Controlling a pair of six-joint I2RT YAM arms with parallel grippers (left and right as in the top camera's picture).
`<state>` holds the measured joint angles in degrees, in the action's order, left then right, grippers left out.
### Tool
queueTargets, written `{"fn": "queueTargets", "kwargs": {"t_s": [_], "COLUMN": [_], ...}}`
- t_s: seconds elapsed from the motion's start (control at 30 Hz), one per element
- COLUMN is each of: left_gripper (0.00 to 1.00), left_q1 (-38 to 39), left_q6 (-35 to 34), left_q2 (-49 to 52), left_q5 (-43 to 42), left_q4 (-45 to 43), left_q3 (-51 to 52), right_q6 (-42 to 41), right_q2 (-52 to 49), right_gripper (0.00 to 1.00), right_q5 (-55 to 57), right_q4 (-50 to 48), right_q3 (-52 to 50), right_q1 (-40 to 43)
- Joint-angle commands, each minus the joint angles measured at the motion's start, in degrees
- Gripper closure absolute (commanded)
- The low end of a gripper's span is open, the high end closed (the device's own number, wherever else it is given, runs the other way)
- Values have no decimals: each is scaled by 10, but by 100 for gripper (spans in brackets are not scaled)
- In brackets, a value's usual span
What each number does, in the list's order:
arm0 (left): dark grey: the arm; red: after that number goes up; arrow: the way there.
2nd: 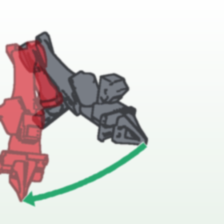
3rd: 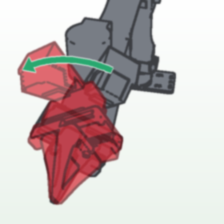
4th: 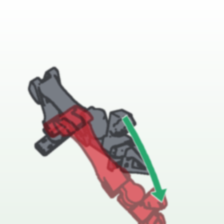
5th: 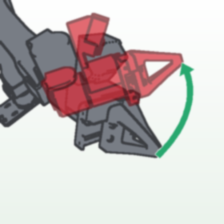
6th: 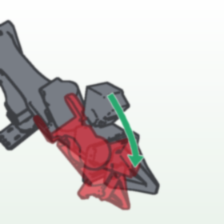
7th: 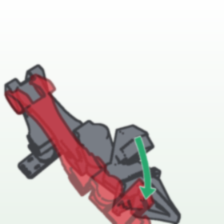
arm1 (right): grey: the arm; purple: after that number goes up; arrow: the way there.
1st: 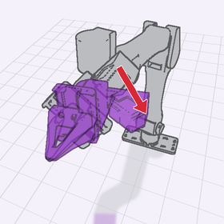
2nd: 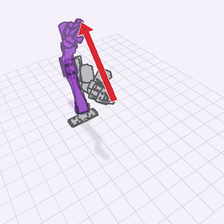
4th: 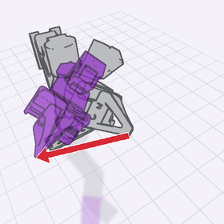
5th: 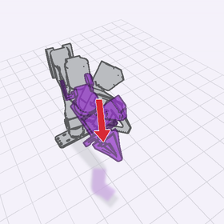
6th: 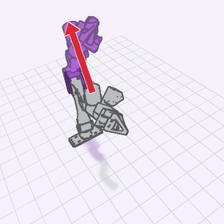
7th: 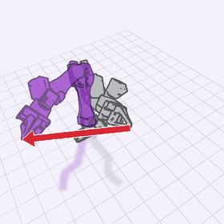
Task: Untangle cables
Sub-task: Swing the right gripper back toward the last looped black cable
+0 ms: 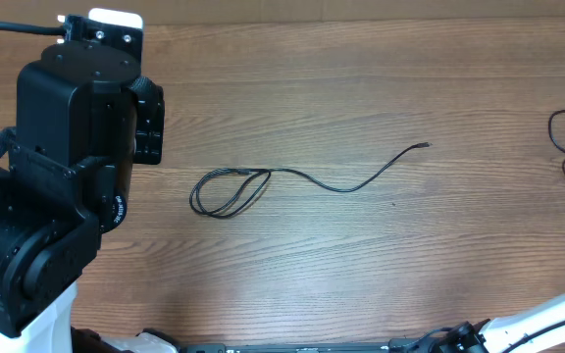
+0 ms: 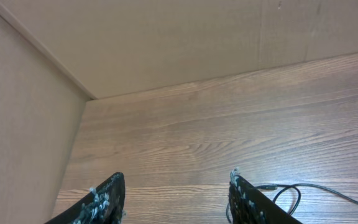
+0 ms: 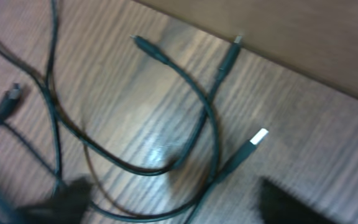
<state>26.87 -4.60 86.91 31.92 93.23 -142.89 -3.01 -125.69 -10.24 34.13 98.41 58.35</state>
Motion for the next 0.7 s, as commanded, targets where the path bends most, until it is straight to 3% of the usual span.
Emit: {"fn": "queueTargets", "kwargs": {"t_s": [0.0,0.27,0.67], "left_gripper": [47,48,48], "left_q1": [-3,-3,-3], "left_q6": [-15,-14,-14], "left_q2": [3,5,12], "left_q5": [-5,-5,-12], "left_q4": [-2,-2,0], "left_q3": [-5,-5,-5], "right_q6": [-2,-18,-10], "right_q2": [42,121,127], "right_gripper": [0,0,0], "right_q5": [-29,-78,-75], "right_q4": [-2,-24,-41], "right_q3": [17,40,40], "right_q1": [-7,-40,-162]}}
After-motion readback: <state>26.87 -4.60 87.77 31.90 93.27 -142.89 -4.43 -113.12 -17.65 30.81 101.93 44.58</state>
